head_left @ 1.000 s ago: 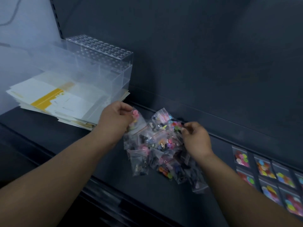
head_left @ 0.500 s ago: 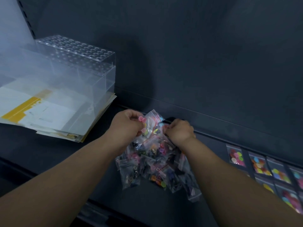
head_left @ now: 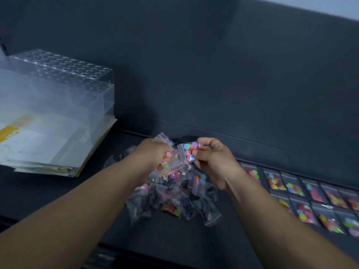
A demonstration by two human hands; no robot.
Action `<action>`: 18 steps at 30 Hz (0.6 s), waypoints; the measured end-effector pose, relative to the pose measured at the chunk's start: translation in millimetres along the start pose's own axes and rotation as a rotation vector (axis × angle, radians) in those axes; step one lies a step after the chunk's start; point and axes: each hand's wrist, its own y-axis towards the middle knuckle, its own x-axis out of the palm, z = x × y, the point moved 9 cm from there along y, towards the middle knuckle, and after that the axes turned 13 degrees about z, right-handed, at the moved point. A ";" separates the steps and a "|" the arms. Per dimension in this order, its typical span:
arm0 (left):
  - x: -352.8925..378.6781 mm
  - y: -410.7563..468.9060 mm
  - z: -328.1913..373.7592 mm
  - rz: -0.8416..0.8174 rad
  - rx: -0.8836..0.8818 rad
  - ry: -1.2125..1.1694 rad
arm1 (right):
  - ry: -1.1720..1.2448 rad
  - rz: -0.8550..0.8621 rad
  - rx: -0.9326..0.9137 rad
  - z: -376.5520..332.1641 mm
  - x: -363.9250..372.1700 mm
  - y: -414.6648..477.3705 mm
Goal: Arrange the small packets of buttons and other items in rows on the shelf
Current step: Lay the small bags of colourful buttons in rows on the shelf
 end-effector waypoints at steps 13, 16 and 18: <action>80.9 -75.0 23.5 -0.208 0.296 0.349 | -0.021 -0.062 0.034 -14.8 -92.4 -55.1; 103.2 -92.6 24.7 -0.216 0.387 0.438 | -0.151 -0.047 -0.017 -17.4 -124.8 -65.2; 120.0 -109.7 27.7 -0.227 0.479 0.525 | -0.359 -0.074 -0.099 -22.5 -141.0 -75.8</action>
